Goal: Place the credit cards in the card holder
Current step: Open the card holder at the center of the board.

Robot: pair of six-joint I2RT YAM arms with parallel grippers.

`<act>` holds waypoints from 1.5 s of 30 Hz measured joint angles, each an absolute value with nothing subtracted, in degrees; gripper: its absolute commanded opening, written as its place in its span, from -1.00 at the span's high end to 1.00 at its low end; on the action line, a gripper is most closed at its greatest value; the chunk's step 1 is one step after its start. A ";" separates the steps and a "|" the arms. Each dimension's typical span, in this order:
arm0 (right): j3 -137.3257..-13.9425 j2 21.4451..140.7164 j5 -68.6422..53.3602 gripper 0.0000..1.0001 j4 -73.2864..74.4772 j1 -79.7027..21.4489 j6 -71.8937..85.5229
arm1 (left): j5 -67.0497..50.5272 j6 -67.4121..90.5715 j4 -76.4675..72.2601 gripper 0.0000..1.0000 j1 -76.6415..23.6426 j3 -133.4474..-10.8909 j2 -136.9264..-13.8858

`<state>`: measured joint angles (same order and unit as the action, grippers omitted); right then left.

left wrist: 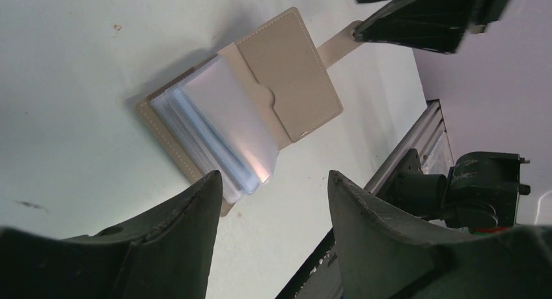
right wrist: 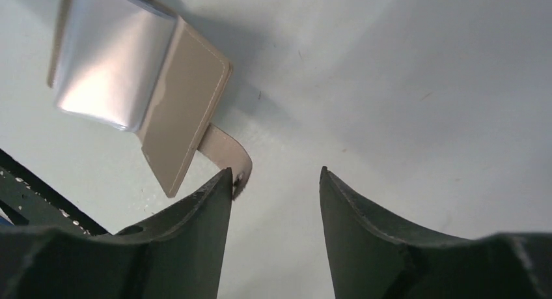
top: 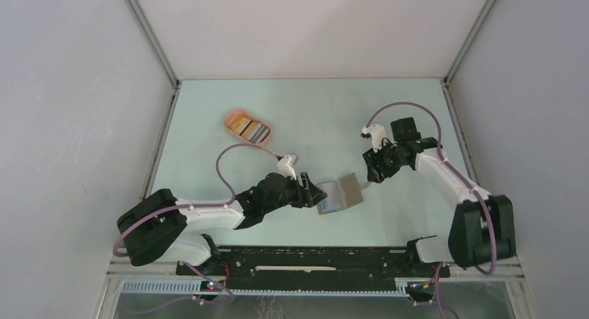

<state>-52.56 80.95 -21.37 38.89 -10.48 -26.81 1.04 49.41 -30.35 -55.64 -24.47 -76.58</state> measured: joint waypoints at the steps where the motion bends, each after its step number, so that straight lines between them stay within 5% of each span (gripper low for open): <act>1: -52.60 79.15 -21.50 -0.26 38.85 -10.48 -26.76 | 0.95 49.34 -30.11 -0.28 -55.66 -25.21 -77.17; 12: -56.84 64.73 -36.36 -0.26 38.30 -12.43 -25.41 | -1.63 48.99 -28.93 -0.17 -55.92 -30.22 -84.05; 22: -56.97 77.69 -41.23 -0.17 38.15 -18.98 -22.81 | -3.07 49.06 -28.45 -0.15 -56.40 -33.01 -88.53; 36: -57.56 91.44 -32.99 0.36 39.27 -20.67 -21.69 | -3.53 49.08 -25.15 -0.17 -57.14 -36.91 -92.58; 45: -58.22 94.32 -30.39 0.39 41.06 -20.56 -21.71 | -3.81 49.06 -22.90 -0.23 -57.17 -38.44 -93.76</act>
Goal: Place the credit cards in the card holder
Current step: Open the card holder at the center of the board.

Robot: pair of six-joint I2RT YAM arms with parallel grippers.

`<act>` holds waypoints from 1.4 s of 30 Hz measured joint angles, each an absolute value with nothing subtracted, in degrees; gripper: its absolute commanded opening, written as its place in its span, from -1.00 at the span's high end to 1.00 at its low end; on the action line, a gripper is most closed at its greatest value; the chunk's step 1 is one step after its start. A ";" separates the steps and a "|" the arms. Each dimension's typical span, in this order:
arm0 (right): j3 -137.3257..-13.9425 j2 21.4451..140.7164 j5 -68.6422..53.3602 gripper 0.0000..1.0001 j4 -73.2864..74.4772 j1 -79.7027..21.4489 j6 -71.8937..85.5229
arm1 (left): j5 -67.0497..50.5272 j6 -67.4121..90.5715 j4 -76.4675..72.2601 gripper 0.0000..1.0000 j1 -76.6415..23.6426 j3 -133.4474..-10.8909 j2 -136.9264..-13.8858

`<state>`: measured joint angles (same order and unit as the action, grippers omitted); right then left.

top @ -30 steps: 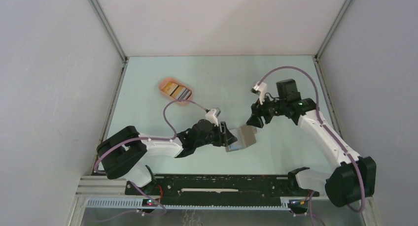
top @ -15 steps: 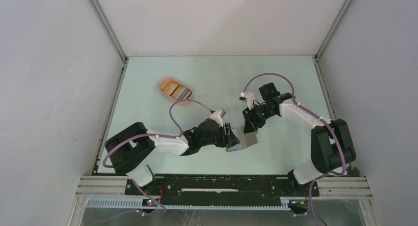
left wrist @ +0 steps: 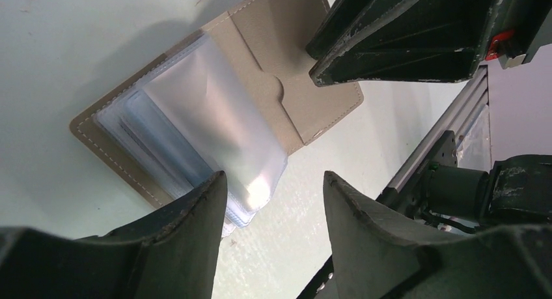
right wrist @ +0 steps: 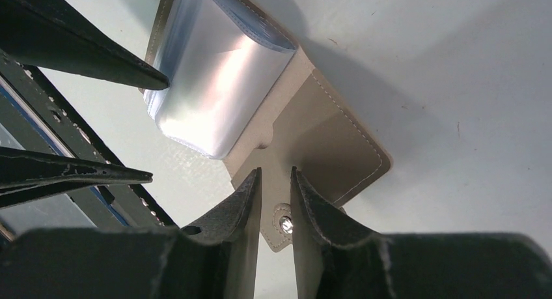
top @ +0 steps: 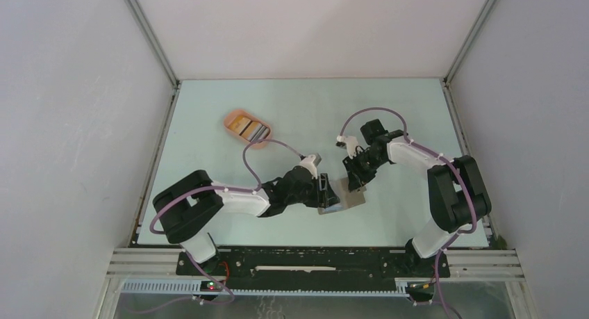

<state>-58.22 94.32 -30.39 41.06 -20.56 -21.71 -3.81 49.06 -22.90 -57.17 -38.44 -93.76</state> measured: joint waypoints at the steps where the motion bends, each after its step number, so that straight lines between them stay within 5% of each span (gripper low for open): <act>1: -58.30 94.32 -30.24 0.38 41.06 -20.56 -21.71 | -3.88 49.04 -22.85 -0.23 -57.17 -38.59 -93.78; 18: -58.67 94.59 -33.74 0.39 42.39 -16.29 -21.74 | -7.22 49.01 -24.36 -0.26 -57.32 -42.92 -98.59; 29: -58.70 96.68 -34.41 0.39 42.46 -16.10 -21.74 | -1.06 47.99 -20.53 -0.38 -57.76 -41.01 -88.55; 42: -58.70 96.82 -34.39 0.39 42.48 -16.08 -21.74 | 2.76 49.34 -14.85 -0.40 -58.83 -41.01 -90.19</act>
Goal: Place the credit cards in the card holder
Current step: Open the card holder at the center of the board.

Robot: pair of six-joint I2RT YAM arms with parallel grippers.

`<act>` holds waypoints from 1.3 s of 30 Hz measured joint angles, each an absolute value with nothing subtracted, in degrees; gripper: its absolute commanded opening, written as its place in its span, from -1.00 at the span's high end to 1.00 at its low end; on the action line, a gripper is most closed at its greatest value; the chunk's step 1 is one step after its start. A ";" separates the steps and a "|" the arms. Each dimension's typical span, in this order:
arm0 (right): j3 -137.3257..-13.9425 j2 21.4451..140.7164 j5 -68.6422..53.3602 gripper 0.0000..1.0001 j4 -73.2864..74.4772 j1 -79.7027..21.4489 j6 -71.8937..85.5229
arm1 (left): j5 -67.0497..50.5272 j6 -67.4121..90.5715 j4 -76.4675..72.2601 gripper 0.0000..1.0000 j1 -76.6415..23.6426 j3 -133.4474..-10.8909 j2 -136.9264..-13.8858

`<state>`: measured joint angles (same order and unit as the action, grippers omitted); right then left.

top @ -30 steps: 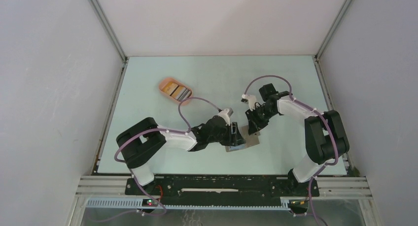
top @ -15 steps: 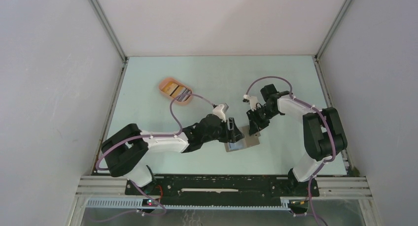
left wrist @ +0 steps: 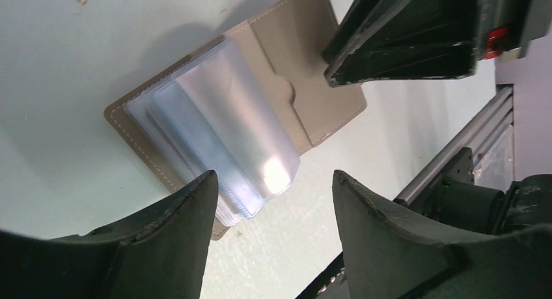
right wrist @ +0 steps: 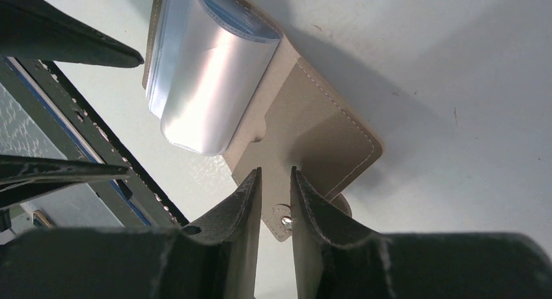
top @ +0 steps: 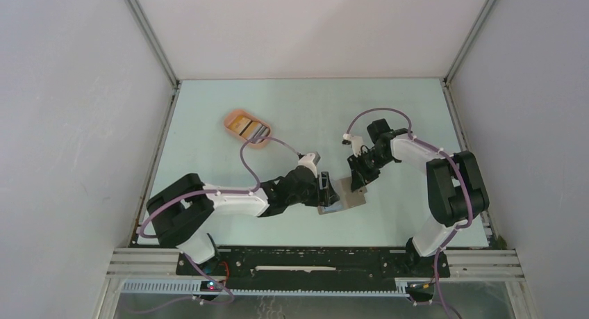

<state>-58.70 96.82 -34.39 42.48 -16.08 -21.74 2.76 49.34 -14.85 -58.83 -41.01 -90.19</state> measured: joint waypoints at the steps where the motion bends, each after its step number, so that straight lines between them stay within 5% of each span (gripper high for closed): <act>1: -58.70 96.82 -34.39 0.39 42.48 -16.08 -21.74 | 2.85 49.56 -14.61 -0.40 -58.87 -41.01 -90.48; 39: -58.70 96.88 -34.41 0.39 42.65 -16.10 -21.76 | 4.19 50.04 -11.86 -0.33 -60.25 -41.56 -91.26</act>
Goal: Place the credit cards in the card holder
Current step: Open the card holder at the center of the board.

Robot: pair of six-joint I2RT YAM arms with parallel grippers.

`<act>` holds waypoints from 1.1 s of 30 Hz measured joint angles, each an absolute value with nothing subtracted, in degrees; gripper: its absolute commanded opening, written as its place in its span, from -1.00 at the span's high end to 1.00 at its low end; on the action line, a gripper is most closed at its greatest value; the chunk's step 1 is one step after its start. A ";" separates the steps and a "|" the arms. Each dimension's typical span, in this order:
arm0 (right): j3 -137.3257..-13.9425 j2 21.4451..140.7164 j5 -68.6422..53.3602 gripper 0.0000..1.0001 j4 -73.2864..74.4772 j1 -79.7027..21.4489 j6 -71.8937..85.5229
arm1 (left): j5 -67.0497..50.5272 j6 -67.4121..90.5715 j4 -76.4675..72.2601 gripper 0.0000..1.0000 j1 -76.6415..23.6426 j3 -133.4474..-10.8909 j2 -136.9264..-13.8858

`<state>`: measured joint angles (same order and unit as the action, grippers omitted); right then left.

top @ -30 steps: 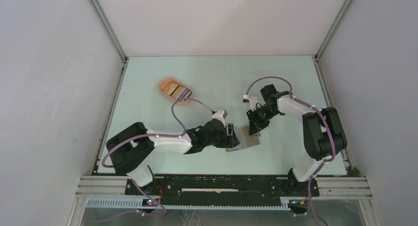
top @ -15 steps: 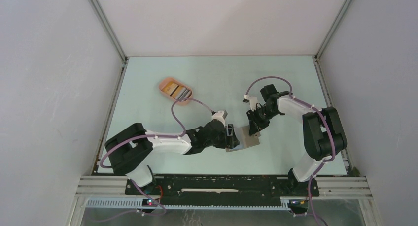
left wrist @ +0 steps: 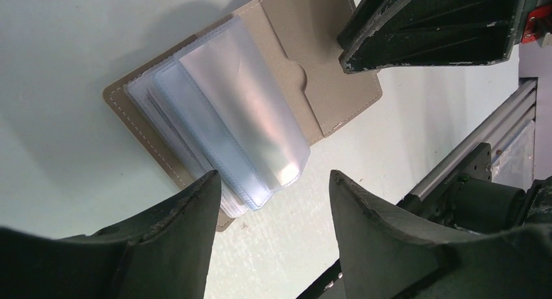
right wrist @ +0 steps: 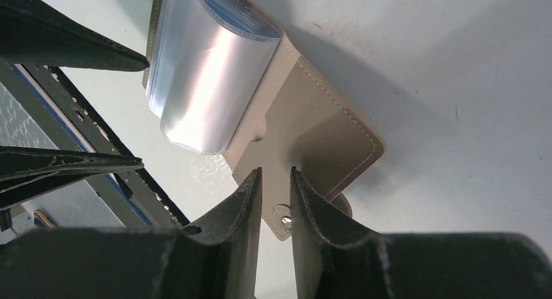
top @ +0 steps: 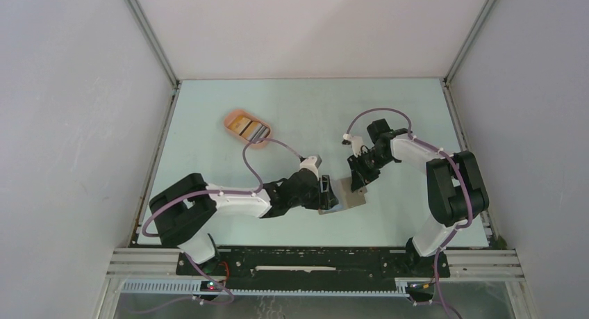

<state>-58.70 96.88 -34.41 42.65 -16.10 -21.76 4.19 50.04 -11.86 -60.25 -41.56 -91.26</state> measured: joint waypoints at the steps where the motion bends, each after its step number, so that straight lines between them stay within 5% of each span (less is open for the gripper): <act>1: -58.70 96.88 -34.41 0.39 42.65 -16.10 -21.78 | 4.16 50.04 -11.88 -0.33 -60.25 -41.69 -91.44; 33: -58.74 97.54 -34.41 0.40 43.05 -16.10 -21.82 | 2.76 50.68 -14.20 -0.32 -60.25 -42.46 -91.61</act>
<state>-58.74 97.54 -34.41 43.05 -16.10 -21.82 2.76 50.68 -14.20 -60.25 -42.46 -91.61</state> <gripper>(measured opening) 0.302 0.661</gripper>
